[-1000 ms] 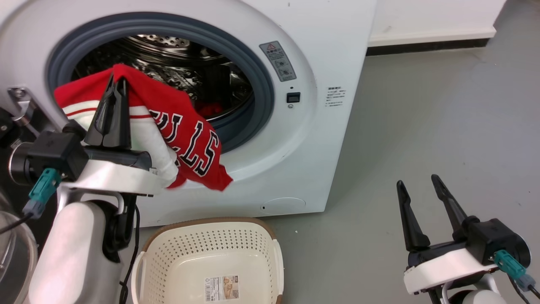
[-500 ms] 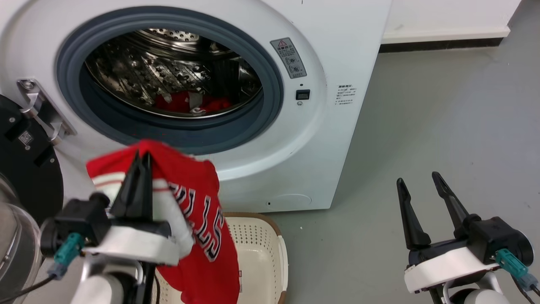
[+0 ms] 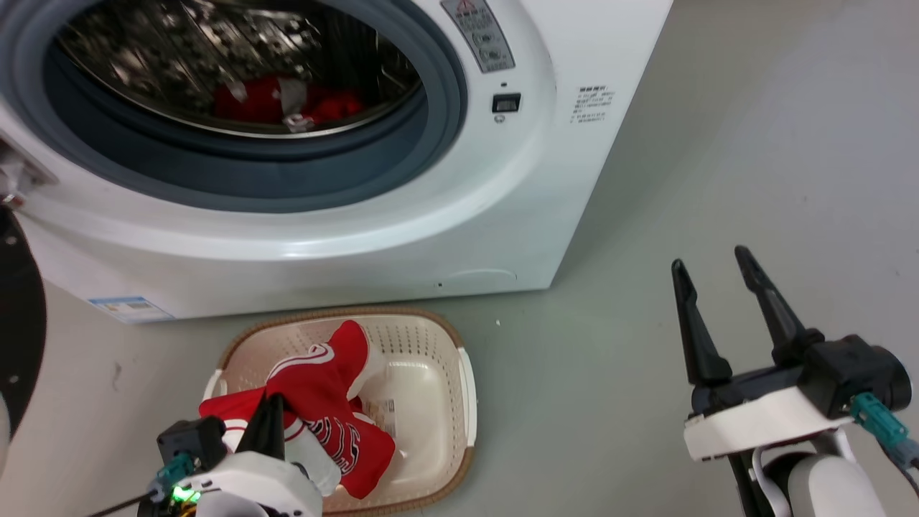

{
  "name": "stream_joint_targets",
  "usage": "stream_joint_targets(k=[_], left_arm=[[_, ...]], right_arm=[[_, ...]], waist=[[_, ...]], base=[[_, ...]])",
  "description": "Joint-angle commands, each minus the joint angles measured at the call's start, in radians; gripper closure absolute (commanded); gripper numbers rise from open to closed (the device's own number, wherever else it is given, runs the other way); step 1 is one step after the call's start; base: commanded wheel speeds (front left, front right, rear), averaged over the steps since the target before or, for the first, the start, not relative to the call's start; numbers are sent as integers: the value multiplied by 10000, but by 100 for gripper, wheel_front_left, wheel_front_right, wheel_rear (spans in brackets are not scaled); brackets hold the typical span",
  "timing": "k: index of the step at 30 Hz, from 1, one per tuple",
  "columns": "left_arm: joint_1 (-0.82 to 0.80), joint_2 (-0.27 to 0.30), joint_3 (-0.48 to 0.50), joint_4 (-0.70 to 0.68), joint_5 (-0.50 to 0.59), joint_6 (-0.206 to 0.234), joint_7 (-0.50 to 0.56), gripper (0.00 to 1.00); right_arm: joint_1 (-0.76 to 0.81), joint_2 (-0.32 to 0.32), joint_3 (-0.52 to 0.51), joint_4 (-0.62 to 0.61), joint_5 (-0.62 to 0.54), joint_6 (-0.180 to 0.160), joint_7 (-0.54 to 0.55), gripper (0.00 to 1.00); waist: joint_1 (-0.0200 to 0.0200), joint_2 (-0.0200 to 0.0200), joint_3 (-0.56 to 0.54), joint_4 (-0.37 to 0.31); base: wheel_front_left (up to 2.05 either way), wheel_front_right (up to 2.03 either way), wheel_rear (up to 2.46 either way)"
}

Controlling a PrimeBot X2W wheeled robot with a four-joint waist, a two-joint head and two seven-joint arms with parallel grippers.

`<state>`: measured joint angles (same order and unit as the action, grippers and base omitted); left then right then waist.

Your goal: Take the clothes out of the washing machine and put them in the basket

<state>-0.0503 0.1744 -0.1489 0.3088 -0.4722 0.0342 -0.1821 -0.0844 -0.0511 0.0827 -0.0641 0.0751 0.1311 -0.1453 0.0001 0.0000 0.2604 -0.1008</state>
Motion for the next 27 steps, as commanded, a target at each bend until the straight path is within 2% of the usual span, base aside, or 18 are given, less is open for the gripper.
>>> stream_joint_targets(k=[1, 7, 12, 19, 27], left_arm=[[-509, -47, 131, 730, -134, -170, -251, 100], [-2201, -39, 229, 3384, -97, -699, -695, 100], [-3751, 135, 405, 4961, 128, -884, -826, 100], [-5212, 244, 715, 6083, 559, -1005, -830, 100], [-5919, 232, 827, 7462, 878, -1149, -832, 100]], right_arm=[[-276, 18, 63, -84, -30, -7, -85, 0], [-862, 17, 87, -222, 35, -7, -225, 0], [-1334, 19, 196, -365, 97, -7, -422, 0], [-1783, 20, 287, -442, 170, -7, -639, 0], [-2129, 20, 410, -372, 260, -7, -849, 0]], waist=[[-1, 0, 636, -175], [-1, 0, 2026, -409], [-1, 0, 3274, -705], [-1, 0, 4515, -964], [-1, 0, 5256, -1201]], base=[[0, 0, 0], [0, 0, 0], [0, 0, 0], [0, 0, 0], [0, 0, 0]])
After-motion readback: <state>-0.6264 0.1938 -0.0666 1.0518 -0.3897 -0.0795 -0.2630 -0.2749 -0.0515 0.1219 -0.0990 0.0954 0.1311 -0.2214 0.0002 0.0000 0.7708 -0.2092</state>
